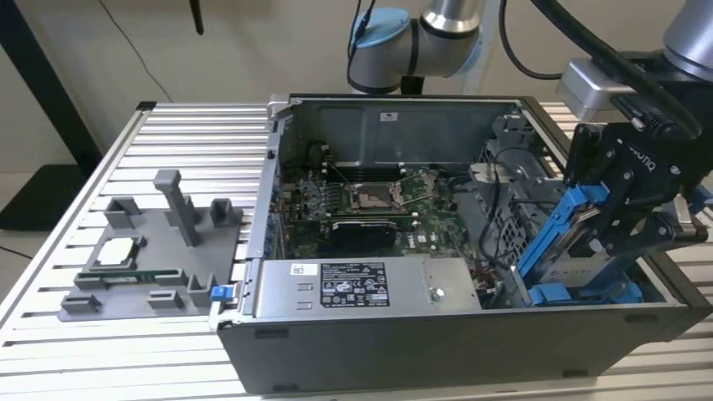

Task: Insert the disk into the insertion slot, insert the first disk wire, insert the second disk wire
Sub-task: 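Insert the disk into the insertion slot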

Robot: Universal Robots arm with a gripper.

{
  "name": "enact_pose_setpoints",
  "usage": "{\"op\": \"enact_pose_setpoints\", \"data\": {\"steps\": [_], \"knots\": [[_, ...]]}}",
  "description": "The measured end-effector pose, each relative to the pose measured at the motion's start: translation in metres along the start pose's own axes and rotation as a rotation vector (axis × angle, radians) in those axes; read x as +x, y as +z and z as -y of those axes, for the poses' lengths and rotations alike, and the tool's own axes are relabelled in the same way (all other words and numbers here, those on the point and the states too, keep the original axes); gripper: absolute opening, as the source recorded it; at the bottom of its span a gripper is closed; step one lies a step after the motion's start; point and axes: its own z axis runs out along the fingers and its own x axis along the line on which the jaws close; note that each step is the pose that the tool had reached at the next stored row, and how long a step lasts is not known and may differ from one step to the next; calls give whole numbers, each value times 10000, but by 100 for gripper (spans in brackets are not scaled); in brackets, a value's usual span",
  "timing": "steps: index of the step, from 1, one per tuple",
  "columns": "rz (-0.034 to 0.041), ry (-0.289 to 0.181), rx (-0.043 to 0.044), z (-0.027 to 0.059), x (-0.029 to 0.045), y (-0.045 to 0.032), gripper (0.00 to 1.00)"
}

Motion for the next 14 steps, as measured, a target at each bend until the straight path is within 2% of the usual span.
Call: {"op": "enact_pose_setpoints", "data": {"steps": [10, 14], "knots": [[3, 0, 0, 3, 3, 89, 0], [0, 0, 0, 4, 3, 98, 0]]}}
